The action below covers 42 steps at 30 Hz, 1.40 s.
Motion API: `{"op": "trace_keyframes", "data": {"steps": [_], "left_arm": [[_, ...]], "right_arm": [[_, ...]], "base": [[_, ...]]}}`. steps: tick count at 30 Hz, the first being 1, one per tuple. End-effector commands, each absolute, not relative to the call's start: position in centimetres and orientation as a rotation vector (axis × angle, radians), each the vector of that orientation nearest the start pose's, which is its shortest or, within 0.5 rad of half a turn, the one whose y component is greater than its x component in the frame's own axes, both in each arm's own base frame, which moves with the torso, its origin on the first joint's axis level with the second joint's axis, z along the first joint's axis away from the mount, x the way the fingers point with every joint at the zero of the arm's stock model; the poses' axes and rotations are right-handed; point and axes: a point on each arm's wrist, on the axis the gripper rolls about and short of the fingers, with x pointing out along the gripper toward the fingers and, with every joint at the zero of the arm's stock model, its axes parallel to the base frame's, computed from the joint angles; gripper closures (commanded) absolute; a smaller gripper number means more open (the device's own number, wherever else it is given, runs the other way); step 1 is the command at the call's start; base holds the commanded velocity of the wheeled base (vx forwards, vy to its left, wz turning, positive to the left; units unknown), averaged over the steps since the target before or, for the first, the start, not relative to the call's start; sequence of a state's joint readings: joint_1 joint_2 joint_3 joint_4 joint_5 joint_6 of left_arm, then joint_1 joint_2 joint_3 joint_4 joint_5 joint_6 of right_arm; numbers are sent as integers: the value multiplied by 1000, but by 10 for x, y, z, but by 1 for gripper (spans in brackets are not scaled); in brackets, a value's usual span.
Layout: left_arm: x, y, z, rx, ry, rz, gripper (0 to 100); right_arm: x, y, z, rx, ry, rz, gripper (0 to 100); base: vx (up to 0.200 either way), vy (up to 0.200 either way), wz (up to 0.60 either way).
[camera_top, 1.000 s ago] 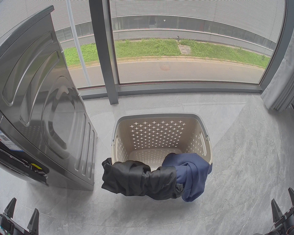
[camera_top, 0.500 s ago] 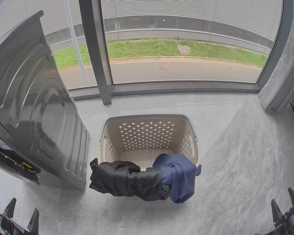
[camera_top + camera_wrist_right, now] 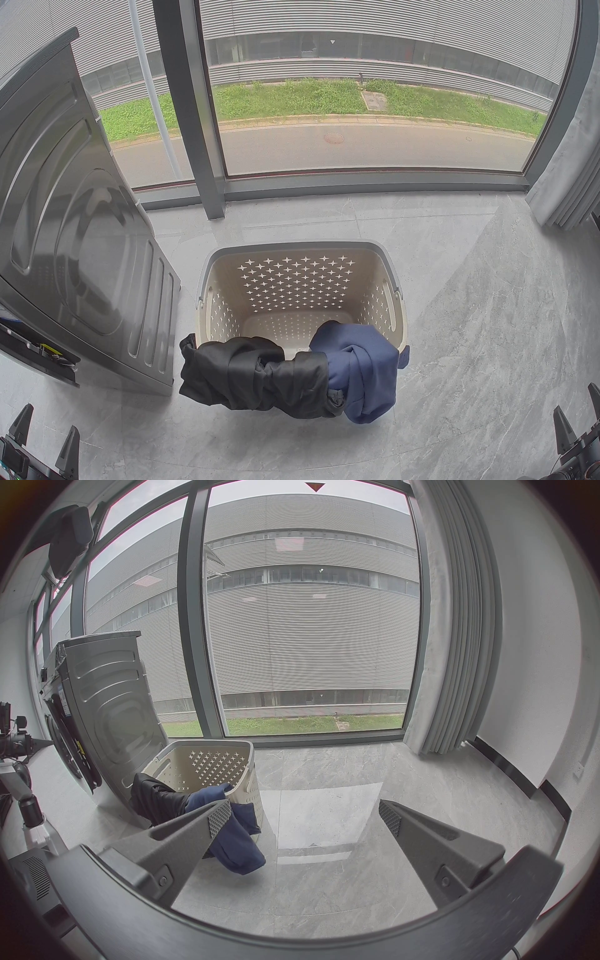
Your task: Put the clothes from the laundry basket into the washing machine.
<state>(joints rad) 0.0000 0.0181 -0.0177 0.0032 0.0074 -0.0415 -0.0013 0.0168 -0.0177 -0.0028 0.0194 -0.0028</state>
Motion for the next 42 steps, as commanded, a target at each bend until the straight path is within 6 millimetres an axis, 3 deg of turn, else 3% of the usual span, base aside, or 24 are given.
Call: {"op": "trace_keyframes", "data": {"steps": [1, 5, 14, 23, 32, 42], "left_arm": [[-23, 0, 76, -41, 6, 8, 0], [-23, 0, 76, -43, 4, 8, 0], [-23, 0, 76, -43, 6, 8, 0], [-23, 0, 76, -43, 4, 8, 0], [-23, 0, 76, -43, 4, 8, 0], [-23, 0, 76, -43, 4, 8, 0]], "right_arm": [[-23, 0, 76, -3, -2, 18, 0], [-23, 0, 76, -3, -2, 18, 0], [-23, 0, 76, -3, -2, 18, 0], [-23, 0, 76, -3, -2, 18, 0], [-23, 0, 76, -5, -2, 18, 0], [-23, 0, 76, -5, -2, 18, 0]], "base": [[0, 0, 0], [0, 0, 0], [0, -200, 0], [0, 0, 0], [200, 0, 0], [20, 0, 0]]}}
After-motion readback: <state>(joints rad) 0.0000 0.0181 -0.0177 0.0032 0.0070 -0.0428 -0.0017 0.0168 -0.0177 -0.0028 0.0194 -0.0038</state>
